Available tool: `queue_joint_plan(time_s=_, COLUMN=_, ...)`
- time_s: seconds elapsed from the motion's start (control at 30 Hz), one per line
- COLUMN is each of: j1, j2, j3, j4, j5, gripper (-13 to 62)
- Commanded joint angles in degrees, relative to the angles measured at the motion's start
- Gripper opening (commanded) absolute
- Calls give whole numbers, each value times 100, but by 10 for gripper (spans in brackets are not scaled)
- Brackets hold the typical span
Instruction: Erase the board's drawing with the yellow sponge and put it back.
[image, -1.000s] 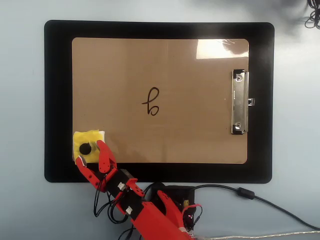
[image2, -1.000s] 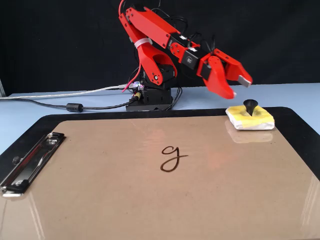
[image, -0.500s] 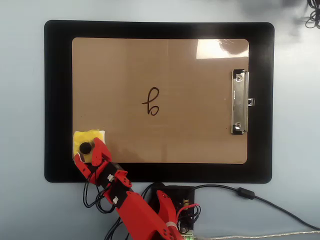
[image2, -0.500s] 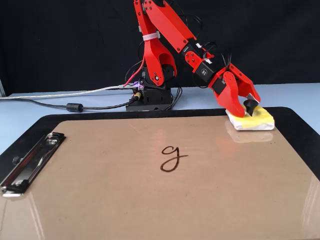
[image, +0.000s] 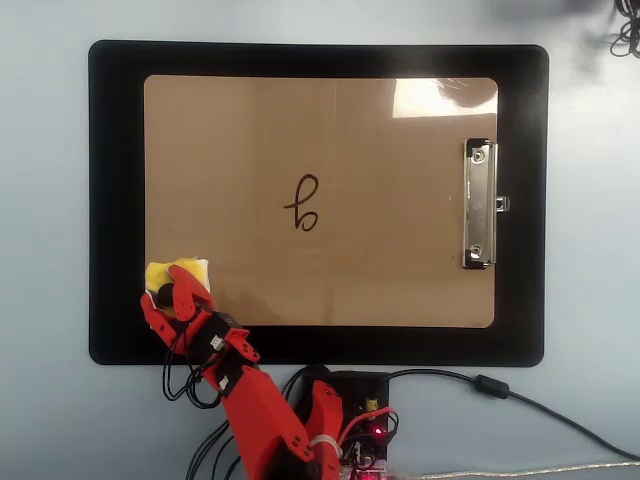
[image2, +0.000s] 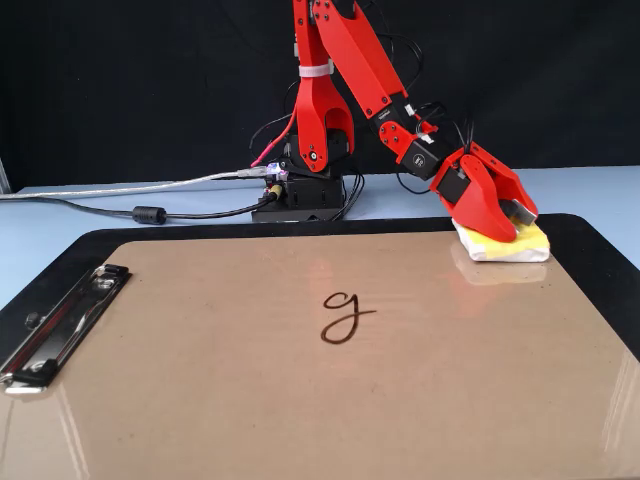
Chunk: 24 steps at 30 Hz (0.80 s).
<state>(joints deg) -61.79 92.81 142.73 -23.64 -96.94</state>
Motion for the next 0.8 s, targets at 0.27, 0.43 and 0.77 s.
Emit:
queue_joint_plan(time_s=0.27, j1=492, j2=185, j3=132, j4=-360, j5=158, gripper=-79)
queue_joint_plan(time_s=0.43, j1=747, j2=624, j3=97, j4=-158, j5=70, gripper=-79)
queue_joint_plan(time_s=0.77, j1=3067, j2=3595, j3=-1705, j4=6047, j5=-229, gripper=-80)
